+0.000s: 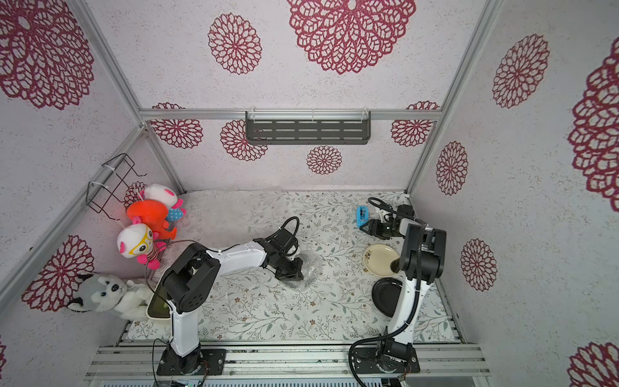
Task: Wrap dinner plates in bubble wrap
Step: Pull the tape from the tape cutter.
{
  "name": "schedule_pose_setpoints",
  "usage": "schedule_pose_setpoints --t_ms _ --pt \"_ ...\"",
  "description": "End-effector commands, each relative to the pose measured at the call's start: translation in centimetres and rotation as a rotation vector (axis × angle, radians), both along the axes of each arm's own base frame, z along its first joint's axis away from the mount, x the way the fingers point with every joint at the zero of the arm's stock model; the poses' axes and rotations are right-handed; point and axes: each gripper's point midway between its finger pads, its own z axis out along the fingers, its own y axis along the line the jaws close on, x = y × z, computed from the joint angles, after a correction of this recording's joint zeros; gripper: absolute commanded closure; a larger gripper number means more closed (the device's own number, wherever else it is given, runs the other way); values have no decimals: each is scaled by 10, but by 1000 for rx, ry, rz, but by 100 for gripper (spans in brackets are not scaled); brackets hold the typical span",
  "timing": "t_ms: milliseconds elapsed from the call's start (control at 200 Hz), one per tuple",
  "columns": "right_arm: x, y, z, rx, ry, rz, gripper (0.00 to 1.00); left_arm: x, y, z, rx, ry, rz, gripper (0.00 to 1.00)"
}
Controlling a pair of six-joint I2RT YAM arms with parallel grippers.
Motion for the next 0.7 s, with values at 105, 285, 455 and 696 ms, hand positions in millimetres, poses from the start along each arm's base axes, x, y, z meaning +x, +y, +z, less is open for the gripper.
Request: schedule_pose_setpoints --t_ms 105,285,455,696 --pt "10 5 1 44 6 17 43 -22 43 -40 217 75 26 100" --pt "13 9 -2 84 26 30 50 -21 43 -40 216 76 26 100" --pt "15 10 -3 101 31 33 54 -22 42 -40 211 77 22 100" --pt "20 11 -3 124 39 36 57 -22 42 -41 210 80 18 100"
